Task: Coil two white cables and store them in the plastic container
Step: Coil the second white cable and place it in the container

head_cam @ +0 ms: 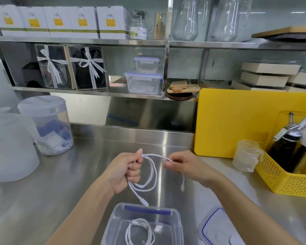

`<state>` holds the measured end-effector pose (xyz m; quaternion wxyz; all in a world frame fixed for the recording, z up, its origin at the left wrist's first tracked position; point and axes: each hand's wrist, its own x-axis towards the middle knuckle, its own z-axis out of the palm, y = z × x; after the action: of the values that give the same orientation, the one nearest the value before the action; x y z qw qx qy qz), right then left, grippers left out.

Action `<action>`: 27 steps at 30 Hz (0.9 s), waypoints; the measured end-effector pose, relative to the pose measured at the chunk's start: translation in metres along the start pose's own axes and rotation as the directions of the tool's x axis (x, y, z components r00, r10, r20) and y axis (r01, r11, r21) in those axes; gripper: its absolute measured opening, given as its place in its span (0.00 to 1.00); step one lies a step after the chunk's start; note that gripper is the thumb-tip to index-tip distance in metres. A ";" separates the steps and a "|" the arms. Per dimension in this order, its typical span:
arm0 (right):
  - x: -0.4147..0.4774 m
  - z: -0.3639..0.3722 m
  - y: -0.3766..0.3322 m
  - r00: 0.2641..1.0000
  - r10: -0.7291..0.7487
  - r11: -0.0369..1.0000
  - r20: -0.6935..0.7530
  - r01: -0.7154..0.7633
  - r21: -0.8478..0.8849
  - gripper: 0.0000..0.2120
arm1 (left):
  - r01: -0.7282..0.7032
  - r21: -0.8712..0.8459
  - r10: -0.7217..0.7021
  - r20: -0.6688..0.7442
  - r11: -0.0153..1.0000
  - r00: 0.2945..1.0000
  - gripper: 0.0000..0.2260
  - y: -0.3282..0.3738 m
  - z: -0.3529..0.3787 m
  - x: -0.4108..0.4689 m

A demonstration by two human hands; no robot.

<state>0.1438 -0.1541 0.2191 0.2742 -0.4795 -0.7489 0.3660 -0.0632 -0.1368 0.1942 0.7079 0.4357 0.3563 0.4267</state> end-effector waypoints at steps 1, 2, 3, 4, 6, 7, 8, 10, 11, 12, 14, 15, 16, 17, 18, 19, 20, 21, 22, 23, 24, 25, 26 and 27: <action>-0.002 -0.005 0.002 0.999 0.025 0.996 0.021 -0.023 -0.088 0.09 | -0.017 0.018 0.018 -0.038 1.000 0.999 0.15 0.000 -0.001 0.000; -0.004 -0.009 0.004 0.997 0.055 0.983 0.049 -0.046 -0.177 0.09 | -0.032 0.050 0.035 -0.065 0.998 0.997 0.16 -0.001 -0.002 0.000; -0.006 -0.012 0.005 0.993 0.089 0.966 0.075 -0.068 -0.249 0.09 | -0.045 0.097 0.054 -0.086 0.994 0.995 0.17 -0.003 -0.001 0.001; -0.008 -0.013 0.005 0.989 0.119 0.953 0.091 -0.088 -0.290 0.09 | -0.056 0.154 0.073 -0.108 0.986 0.991 0.17 -0.006 0.001 0.003; -0.010 -0.013 0.003 0.990 0.126 0.960 0.066 -0.105 -0.258 0.10 | -0.066 0.236 0.105 -0.156 0.969 0.982 0.18 -0.012 0.005 0.006; -0.011 -0.013 0.002 0.994 0.102 0.978 0.026 -0.095 -0.186 0.11 | -0.067 0.245 0.114 -0.179 0.967 0.977 0.18 -0.014 0.006 0.008; -0.011 -0.014 0.001 0.997 0.068 0.994 -0.025 -0.070 -0.083 0.11 | -0.069 0.239 0.118 -0.197 0.969 0.973 0.18 -0.015 0.007 0.009; -0.011 -0.016 -0.003 0.993 0.006 0.984 -0.117 0.015 0.178 0.09 | -0.069 0.224 0.117 -0.213 0.972 0.970 0.18 -0.017 0.009 0.010; -0.011 -0.017 -0.005 0.990 -0.015 0.953 -0.142 0.057 0.299 0.08 | -0.070 0.219 0.118 -0.213 0.973 0.970 0.18 -0.018 0.012 0.010; -0.011 -0.017 -0.008 0.988 -0.030 0.915 -0.153 0.089 0.393 0.08 | -0.074 0.212 0.120 -0.212 0.974 0.970 0.18 -0.019 0.015 0.010; -0.009 -0.016 -0.013 0.986 -0.050 0.854 -0.158 0.124 0.506 0.09 | -0.082 0.192 0.123 -0.212 0.978 0.969 0.18 -0.019 0.022 0.011; -0.008 -0.015 -0.015 0.985 -0.052 0.830 -0.165 0.135 0.541 0.08 | -0.084 0.184 0.123 -0.214 0.979 0.969 0.18 -0.020 0.025 0.012; -0.007 -0.014 -0.015 0.983 -0.047 0.811 -0.178 0.142 0.567 0.08 | -0.083 0.178 0.121 -0.215 0.981 0.969 0.18 -0.020 0.028 0.013; -0.006 -0.013 -0.016 0.980 -0.040 0.803 -0.194 0.148 0.578 0.08 | -0.083 0.168 0.119 -0.215 0.982 0.969 0.18 -0.020 0.029 0.013; -0.006 -0.010 -0.015 0.976 -0.033 0.814 -0.215 0.151 0.560 0.09 | -0.083 0.151 0.114 -0.215 0.985 0.970 0.18 -0.021 0.031 0.013; -0.005 -0.006 -0.014 0.971 -0.031 0.851 -0.238 0.151 0.504 0.09 | -0.084 0.122 0.108 -0.212 0.989 0.971 0.17 -0.021 0.031 0.013; -0.005 -0.002 -0.012 0.966 -0.040 0.902 -0.255 0.144 0.407 0.09 | -0.085 0.083 0.100 -0.210 0.993 0.973 0.17 -0.022 0.031 0.013; -0.005 0.004 -0.008 0.966 -0.056 0.948 -0.252 0.131 0.290 0.08 | -0.083 0.038 0.089 -0.207 0.996 0.974 0.17 -0.022 0.031 0.013; -0.005 0.010 -0.004 0.969 -0.071 0.977 -0.235 0.115 0.178 0.06 | -0.079 -0.006 0.076 -0.204 0.997 0.976 0.18 -0.022 0.031 0.013; -0.005 0.017 0.000 0.970 -0.085 0.991 -0.226 0.107 0.086 0.04 | -0.071 -0.043 0.061 -0.198 0.997 0.978 0.18 -0.022 0.031 0.013; -0.005 0.024 0.004 0.964 -0.098 0.994 -0.248 0.105 0.013 0.03 | -0.061 -0.073 0.046 -0.188 0.995 0.981 0.18 -0.022 0.031 0.012; -0.004 0.030 0.009 0.947 -0.115 0.993 -0.300 0.106 -0.048 0.05 | -0.051 -0.096 0.034 -0.172 0.994 0.984 0.18 -0.023 0.031 0.012; -0.003 0.034 0.014 0.926 -0.128 0.991 -0.356 0.101 -0.092 0.08 | -0.041 -0.109 0.024 -0.154 0.993 0.988 0.18 -0.023 0.032 0.011; -0.001 0.037 0.017 0.910 -0.125 0.991 -0.394 0.096 -0.094 0.11 | -0.032 -0.111 0.017 -0.136 0.993 0.991 0.18 -0.023 0.033 0.010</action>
<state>0.1250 -0.1609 0.1841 0.4238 -0.5106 -0.7159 0.2171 -0.0235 -0.1439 0.1839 0.7002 0.3696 0.3734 0.4834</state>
